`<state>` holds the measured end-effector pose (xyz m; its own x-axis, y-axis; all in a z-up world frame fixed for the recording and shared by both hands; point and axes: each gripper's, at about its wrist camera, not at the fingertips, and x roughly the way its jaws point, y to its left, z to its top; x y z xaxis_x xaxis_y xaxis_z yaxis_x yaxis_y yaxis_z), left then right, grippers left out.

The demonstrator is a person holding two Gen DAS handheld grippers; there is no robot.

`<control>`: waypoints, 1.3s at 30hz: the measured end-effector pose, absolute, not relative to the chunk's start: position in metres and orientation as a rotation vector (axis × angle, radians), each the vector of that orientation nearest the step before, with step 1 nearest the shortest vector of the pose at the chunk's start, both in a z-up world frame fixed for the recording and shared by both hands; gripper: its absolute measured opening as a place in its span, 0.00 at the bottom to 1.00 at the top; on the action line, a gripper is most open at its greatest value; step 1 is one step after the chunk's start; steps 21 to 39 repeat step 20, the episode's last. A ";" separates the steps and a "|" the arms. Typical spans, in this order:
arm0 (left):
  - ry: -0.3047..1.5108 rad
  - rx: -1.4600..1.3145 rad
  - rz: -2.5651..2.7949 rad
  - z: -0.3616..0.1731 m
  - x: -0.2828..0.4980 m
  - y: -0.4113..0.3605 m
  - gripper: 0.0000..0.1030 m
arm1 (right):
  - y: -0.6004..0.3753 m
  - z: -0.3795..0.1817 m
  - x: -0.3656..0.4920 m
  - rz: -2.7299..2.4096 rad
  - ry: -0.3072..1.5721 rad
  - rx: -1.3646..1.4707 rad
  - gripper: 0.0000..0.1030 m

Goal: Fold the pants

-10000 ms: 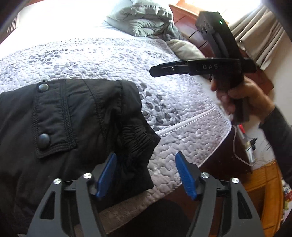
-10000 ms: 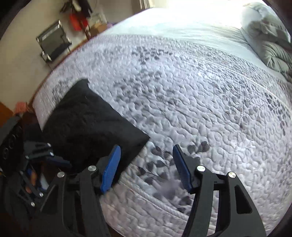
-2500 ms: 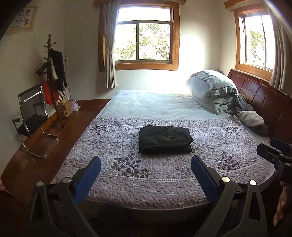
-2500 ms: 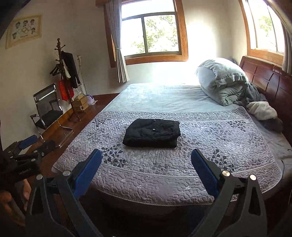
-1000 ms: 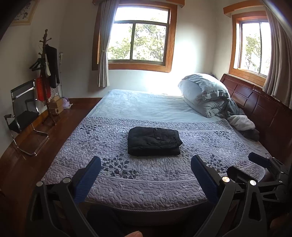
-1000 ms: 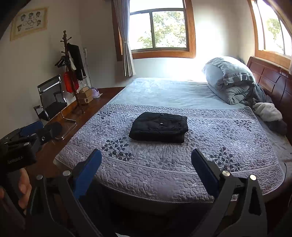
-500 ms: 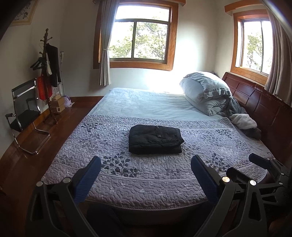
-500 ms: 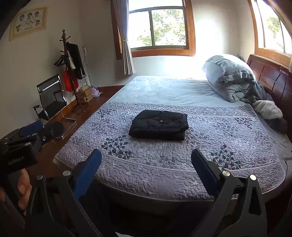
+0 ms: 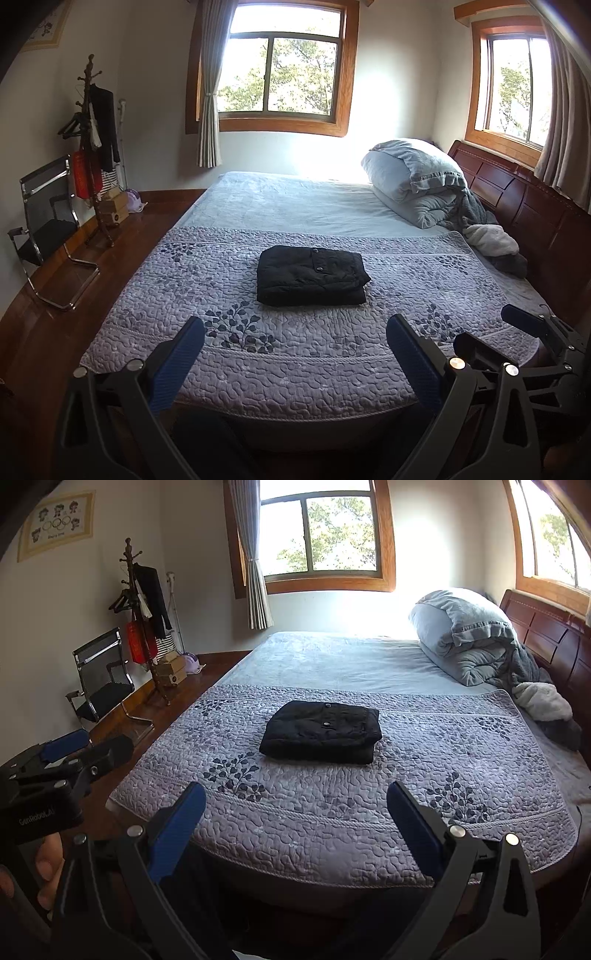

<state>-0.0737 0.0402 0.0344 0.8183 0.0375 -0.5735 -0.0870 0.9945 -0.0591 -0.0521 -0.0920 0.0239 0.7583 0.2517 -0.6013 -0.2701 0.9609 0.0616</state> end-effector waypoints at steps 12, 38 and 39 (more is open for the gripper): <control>0.614 -0.112 0.035 0.032 -0.069 0.045 0.96 | -0.093 0.020 -0.049 0.279 0.654 -0.028 0.95; 0.617 -0.119 0.030 0.034 -0.069 0.049 0.96 | -0.095 0.020 -0.049 0.276 0.654 -0.026 0.95; 0.617 -0.119 0.030 0.034 -0.069 0.049 0.96 | -0.095 0.020 -0.049 0.276 0.654 -0.026 0.95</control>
